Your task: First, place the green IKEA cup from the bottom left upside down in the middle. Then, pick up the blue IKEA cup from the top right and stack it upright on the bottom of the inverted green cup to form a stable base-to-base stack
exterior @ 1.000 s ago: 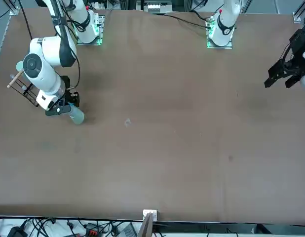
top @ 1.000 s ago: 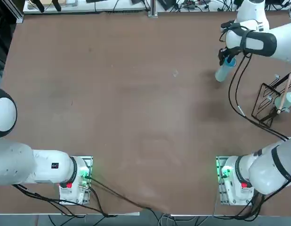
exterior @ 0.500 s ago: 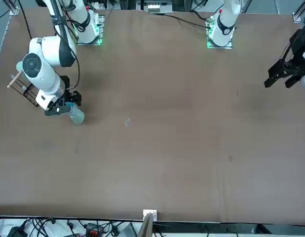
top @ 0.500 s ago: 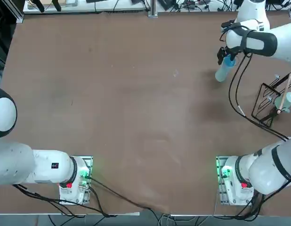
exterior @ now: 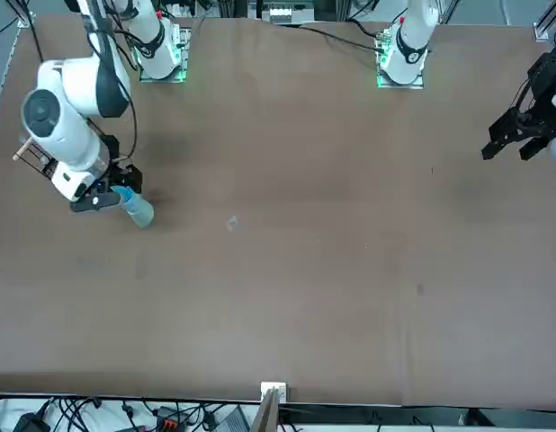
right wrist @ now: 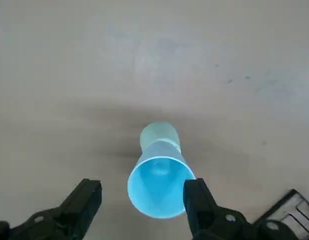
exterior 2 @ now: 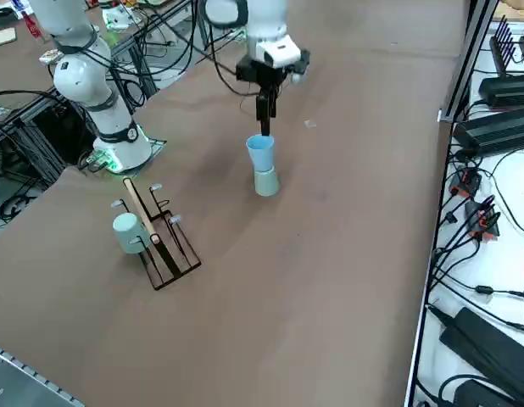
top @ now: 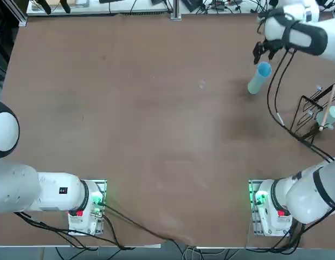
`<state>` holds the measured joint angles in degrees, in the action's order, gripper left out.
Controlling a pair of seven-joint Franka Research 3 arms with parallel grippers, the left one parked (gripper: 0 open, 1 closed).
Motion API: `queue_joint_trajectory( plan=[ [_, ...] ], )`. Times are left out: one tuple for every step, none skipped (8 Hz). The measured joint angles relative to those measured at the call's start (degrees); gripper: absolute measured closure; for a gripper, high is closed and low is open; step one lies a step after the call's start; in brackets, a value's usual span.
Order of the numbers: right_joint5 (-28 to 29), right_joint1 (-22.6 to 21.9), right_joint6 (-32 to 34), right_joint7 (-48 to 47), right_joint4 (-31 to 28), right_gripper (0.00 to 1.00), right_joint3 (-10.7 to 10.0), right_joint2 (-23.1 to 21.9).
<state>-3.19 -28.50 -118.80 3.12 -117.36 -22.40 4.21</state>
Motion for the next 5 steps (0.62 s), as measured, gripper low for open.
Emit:
queue_joint_trajectory(
  plan=[
    [0.02,-0.01,2.56,-0.08,2.68,0.00,0.01,-0.46],
    [0.07,-0.01,4.79,-0.16,4.94,0.00,0.02,-1.10],
    [0.15,-0.04,6.89,-0.83,6.80,0.00,0.04,-1.90],
    [0.23,-0.10,8.80,-3.21,8.30,0.00,0.14,-2.85],
    [0.27,-0.34,10.25,-6.07,9.57,0.00,0.32,-4.01]
  ],
)
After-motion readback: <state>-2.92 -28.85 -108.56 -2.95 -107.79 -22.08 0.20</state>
